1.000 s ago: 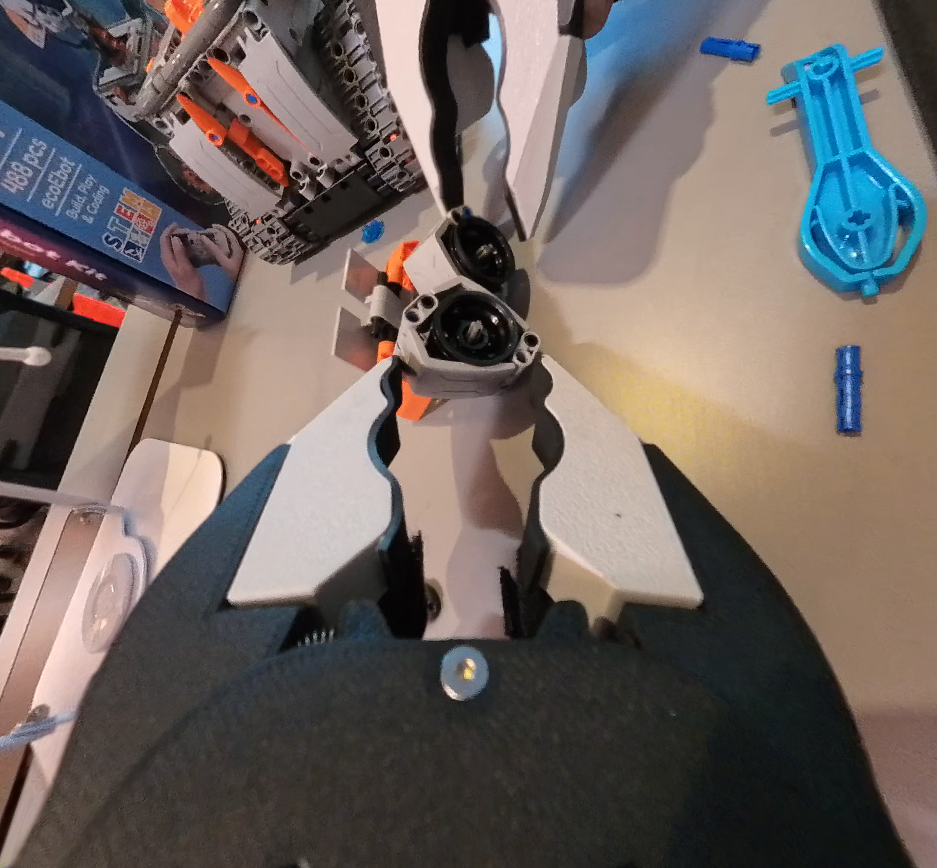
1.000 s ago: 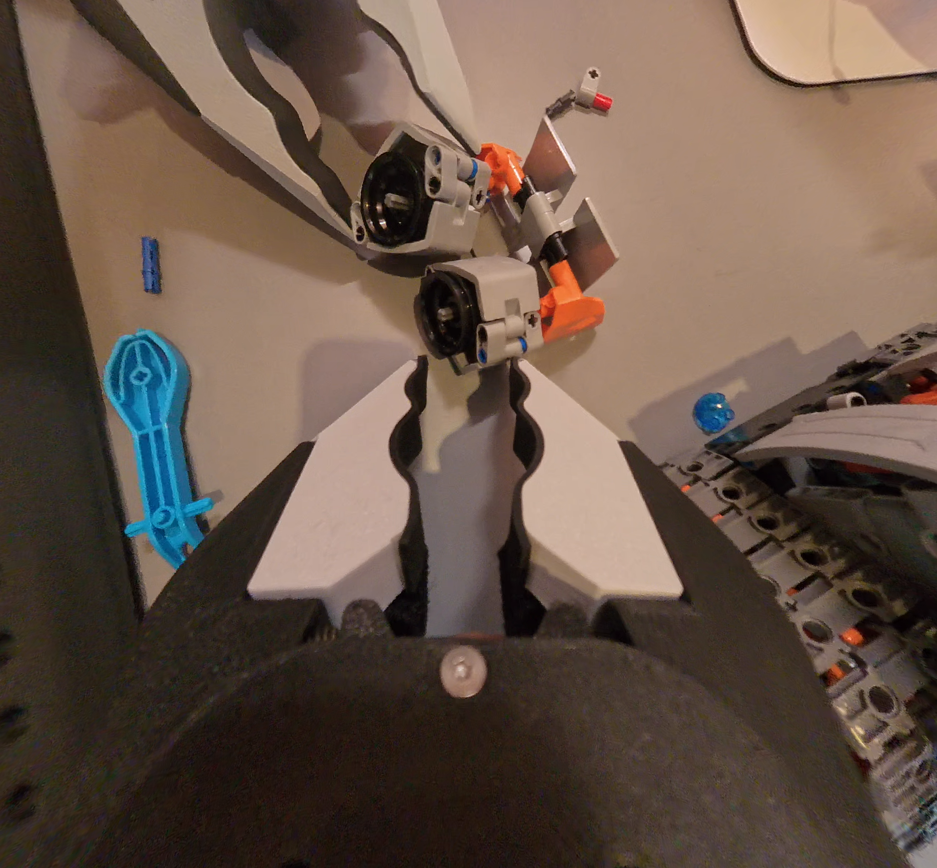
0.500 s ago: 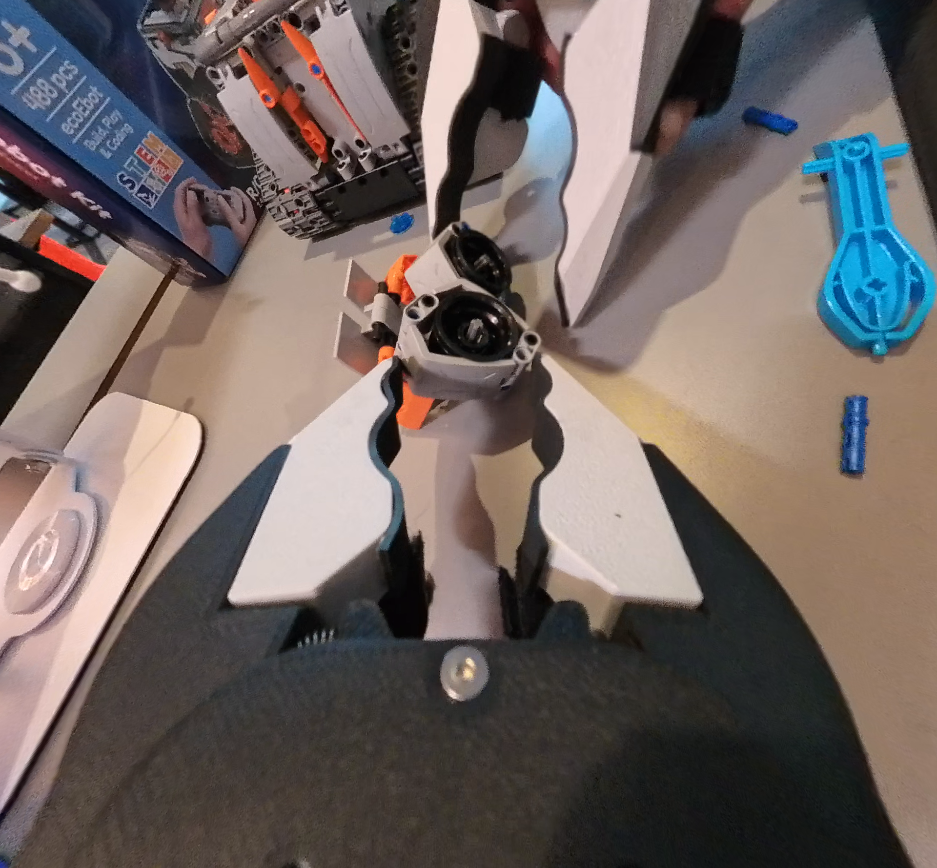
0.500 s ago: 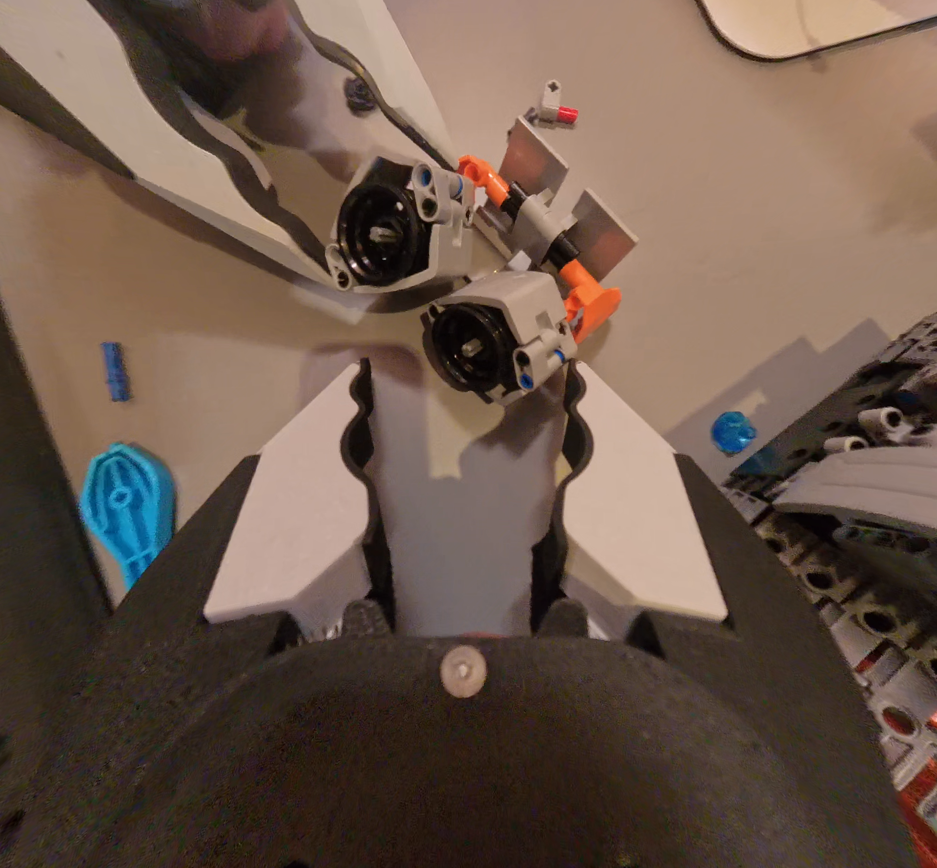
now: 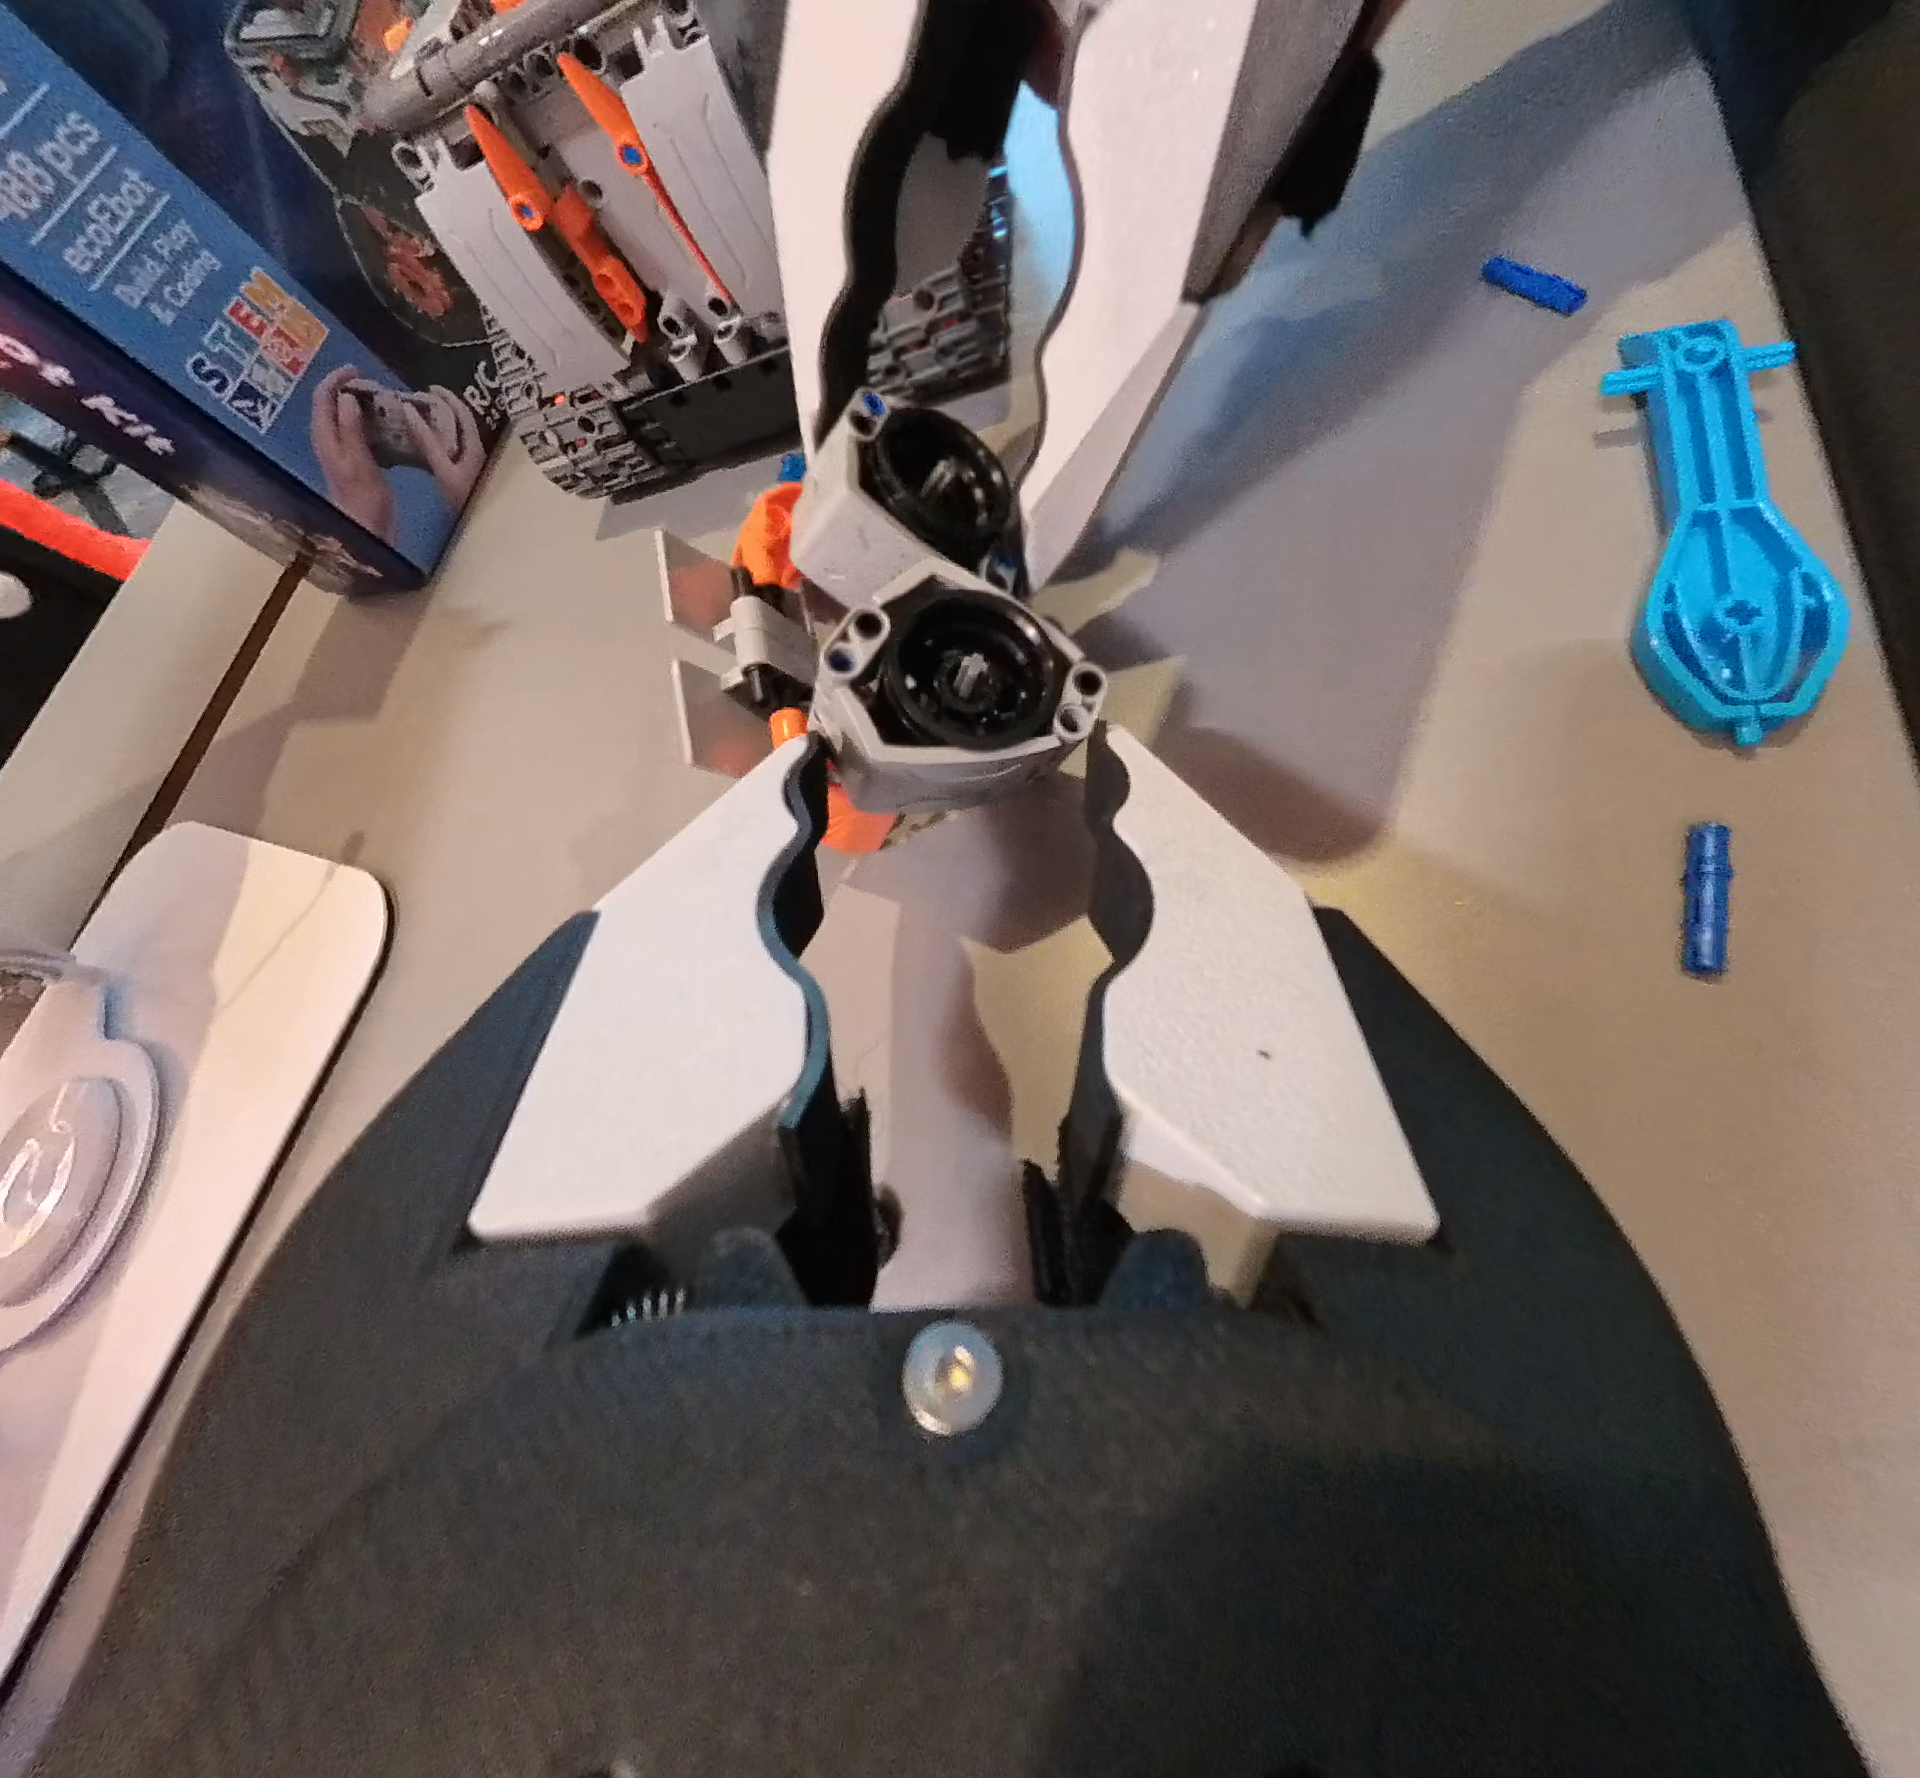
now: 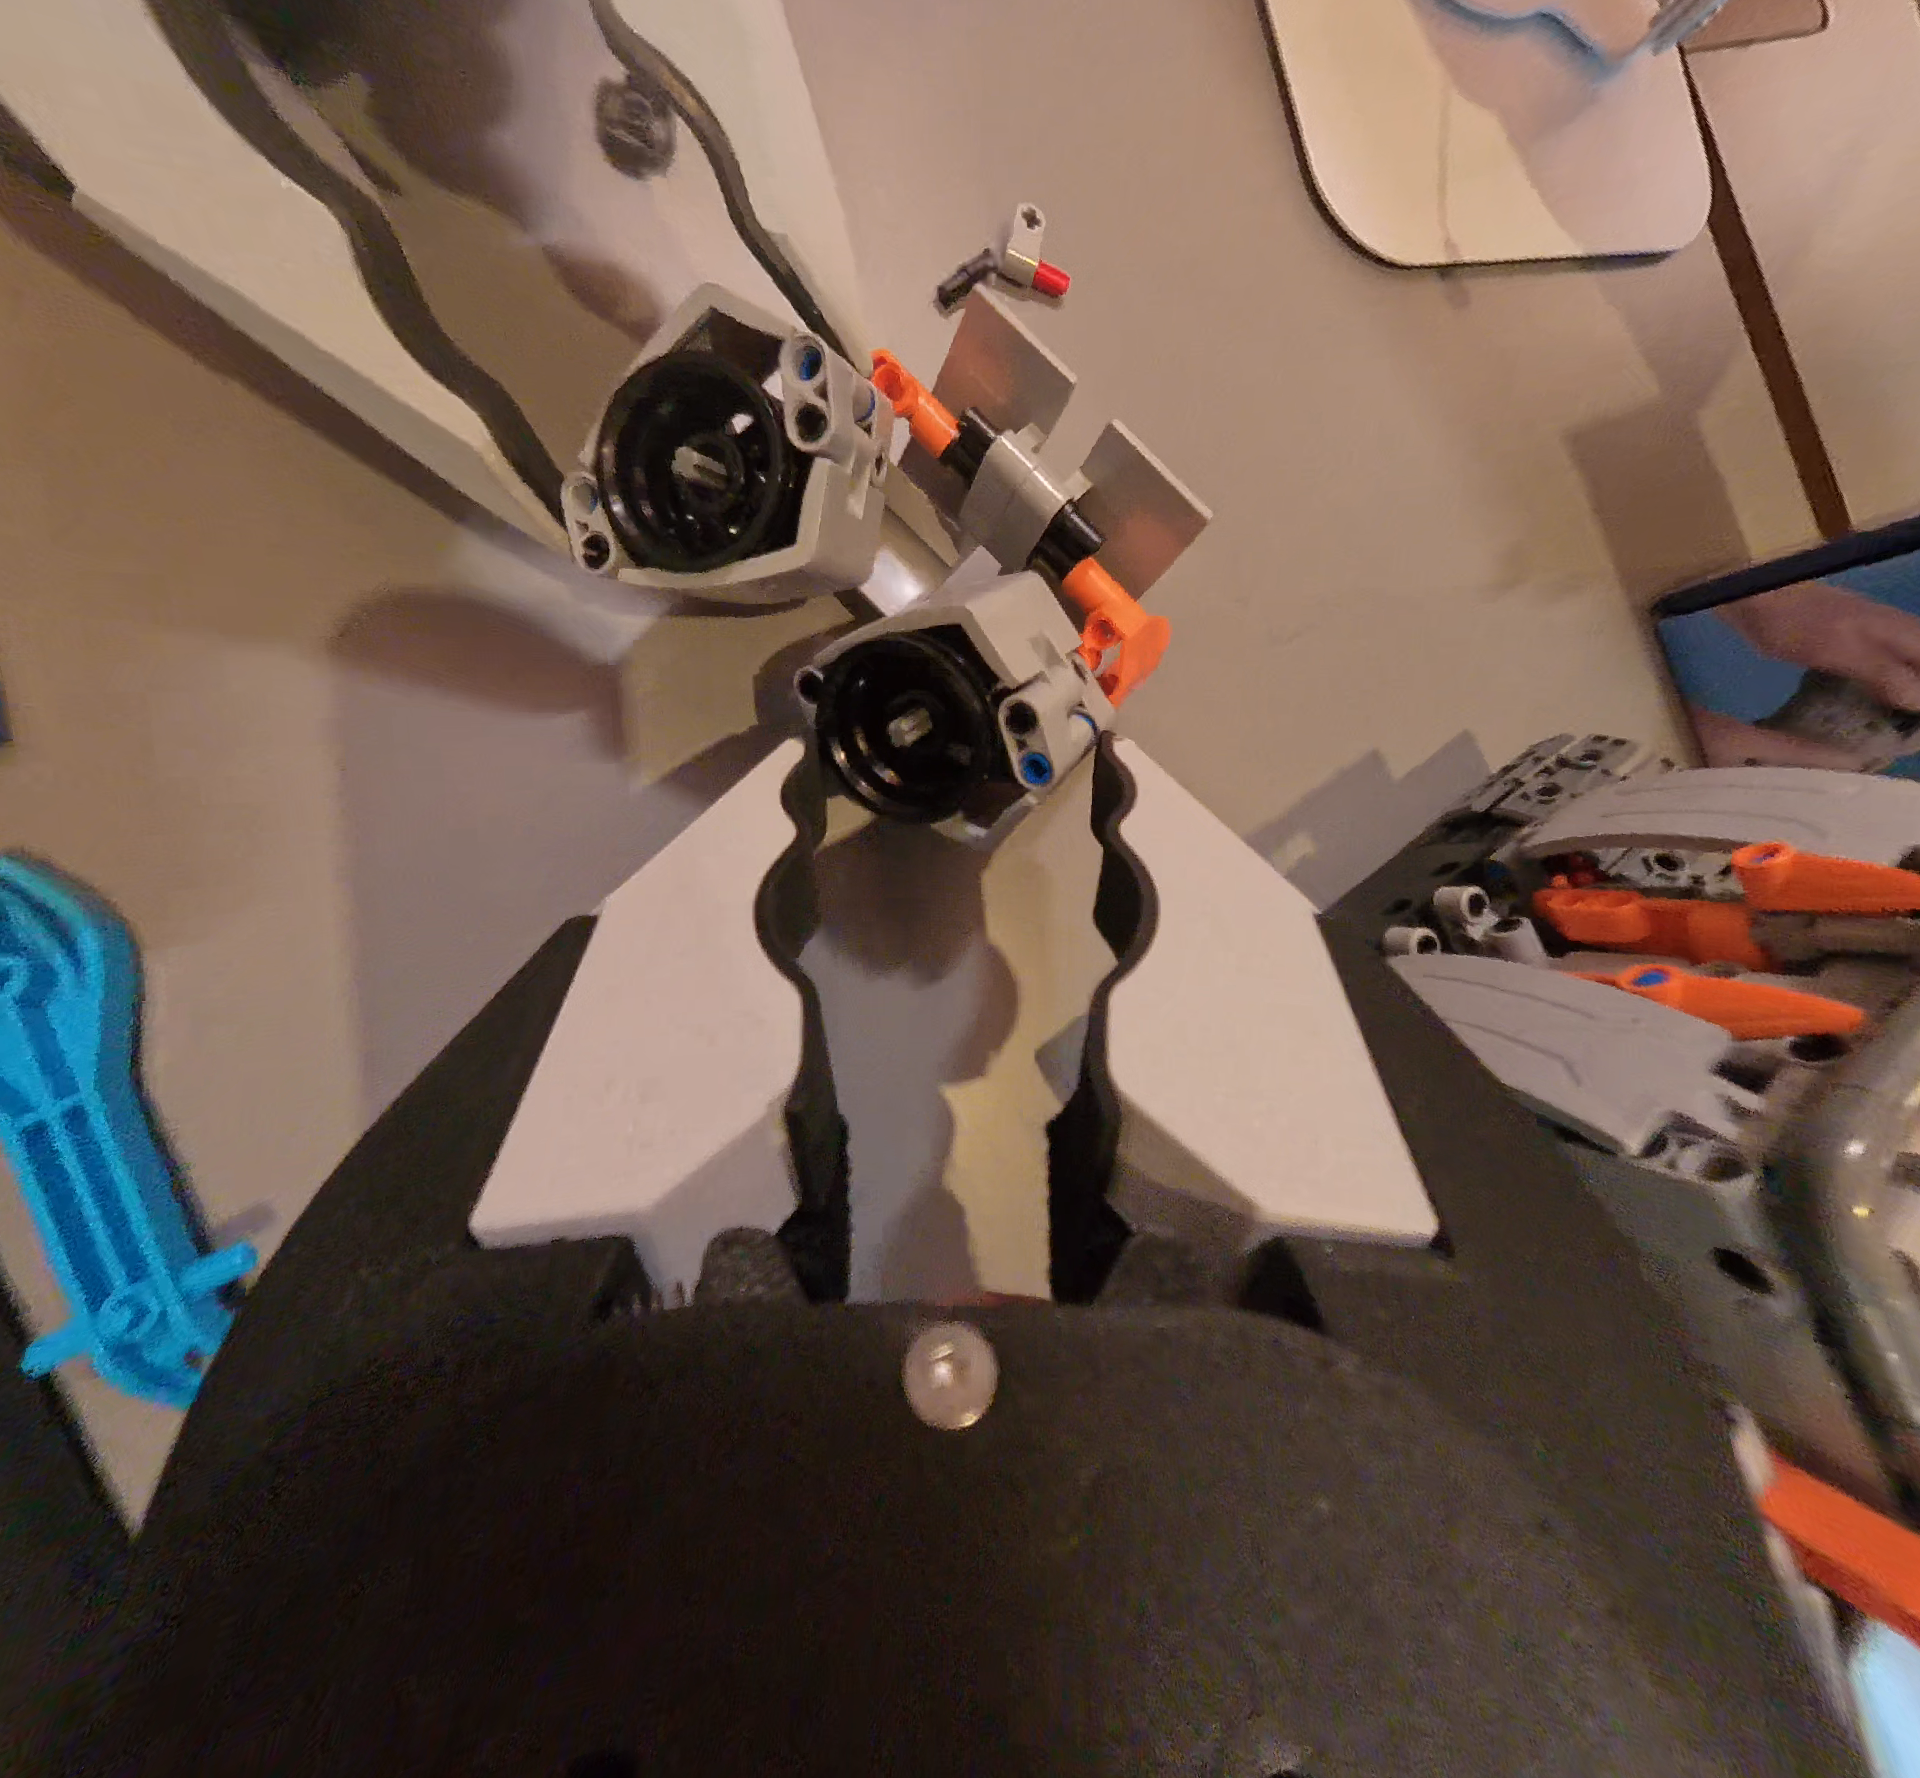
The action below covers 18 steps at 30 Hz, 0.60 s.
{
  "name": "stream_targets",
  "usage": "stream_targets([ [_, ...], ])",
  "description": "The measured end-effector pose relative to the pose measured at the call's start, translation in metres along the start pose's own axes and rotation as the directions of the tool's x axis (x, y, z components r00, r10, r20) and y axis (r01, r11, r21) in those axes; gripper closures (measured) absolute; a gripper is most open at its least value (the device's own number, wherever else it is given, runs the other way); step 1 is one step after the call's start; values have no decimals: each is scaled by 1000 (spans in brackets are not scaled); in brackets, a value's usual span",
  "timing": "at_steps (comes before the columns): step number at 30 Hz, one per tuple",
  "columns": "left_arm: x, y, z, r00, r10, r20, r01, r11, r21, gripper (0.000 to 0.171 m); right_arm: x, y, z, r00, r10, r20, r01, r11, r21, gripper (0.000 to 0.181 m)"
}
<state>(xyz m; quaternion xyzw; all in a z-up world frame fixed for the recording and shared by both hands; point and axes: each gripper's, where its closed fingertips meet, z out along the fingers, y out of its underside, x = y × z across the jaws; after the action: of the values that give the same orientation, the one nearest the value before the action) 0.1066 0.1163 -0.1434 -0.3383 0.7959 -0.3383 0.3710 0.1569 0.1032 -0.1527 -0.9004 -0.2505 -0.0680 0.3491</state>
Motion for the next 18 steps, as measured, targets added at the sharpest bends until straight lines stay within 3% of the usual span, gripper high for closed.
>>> stream_targets([
  [4,6,-3,0,1000,11,-27,-11,1000,15,125,-3,2,-16,988,-153,29,153,988,-25,136],
  [7,8,-3,2,999,31,-37,-31,999,18,124,-4,9,-22,963,-267,37,269,960,-79,151],
  [10,9,-4,3,999,35,-41,-34,999,24,124,-3,12,-22,959,-281,46,284,955,-91,151],
  [14,8,-4,3,999,35,-32,-34,999,29,125,2,14,-20,979,-202,24,203,977,-63,150],
  [18,3,-5,3,1000,7,-8,-7,999,41,125,6,11,-21,999,26,22,-26,1000,12,135],
])
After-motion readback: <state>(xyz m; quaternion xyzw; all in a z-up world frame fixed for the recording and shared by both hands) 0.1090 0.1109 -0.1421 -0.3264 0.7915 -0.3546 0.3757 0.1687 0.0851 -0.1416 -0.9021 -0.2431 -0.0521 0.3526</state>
